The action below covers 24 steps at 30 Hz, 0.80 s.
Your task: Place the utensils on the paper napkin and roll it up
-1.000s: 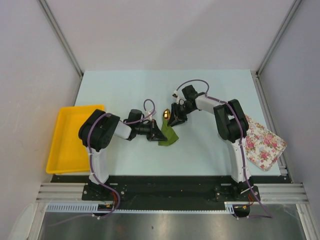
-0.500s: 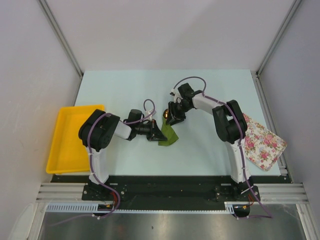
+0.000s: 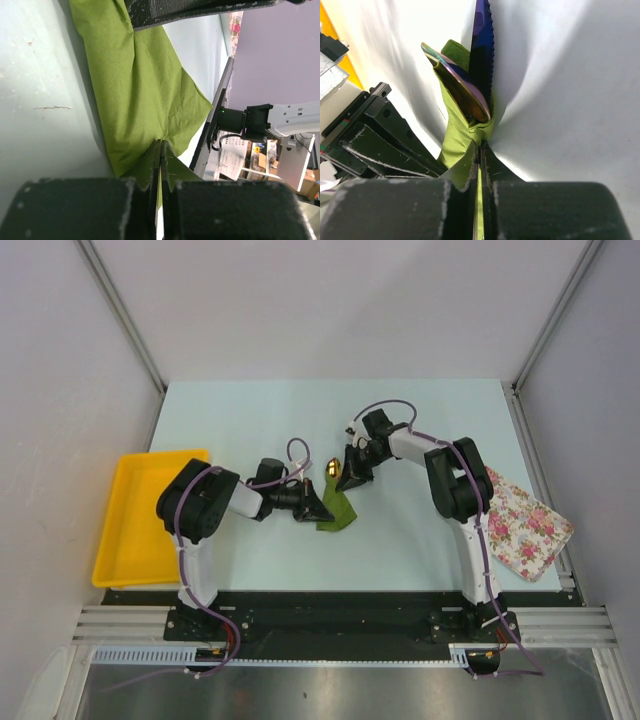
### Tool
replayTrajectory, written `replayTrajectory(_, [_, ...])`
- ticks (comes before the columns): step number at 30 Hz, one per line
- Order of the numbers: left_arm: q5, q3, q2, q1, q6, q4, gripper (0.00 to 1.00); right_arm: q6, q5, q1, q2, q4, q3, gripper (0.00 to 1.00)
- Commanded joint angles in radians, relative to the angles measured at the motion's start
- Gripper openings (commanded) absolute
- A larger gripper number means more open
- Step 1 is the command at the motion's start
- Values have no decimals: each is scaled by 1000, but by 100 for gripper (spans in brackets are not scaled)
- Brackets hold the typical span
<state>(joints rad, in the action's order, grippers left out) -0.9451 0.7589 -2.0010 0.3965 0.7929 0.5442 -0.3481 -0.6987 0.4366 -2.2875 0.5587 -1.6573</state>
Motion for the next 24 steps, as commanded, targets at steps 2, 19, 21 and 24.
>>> replayTrajectory(2, [117, -1, 70, -19, -107, -87, 11, -32, -54, -18, -20, -106, 40, 0])
replayTrajectory(19, [253, 207, 476, -232, -503, -483, 100, -144, -168, -7, 167, -356, 77, 0])
replayTrajectory(21, [275, 238, 514, -249, -547, -509, 100, -138, -171, -6, 189, -365, 74, 0])
replayTrajectory(24, [302, 296, 554, -291, -604, -532, 100, -118, -185, -2, 212, -358, 62, 0])
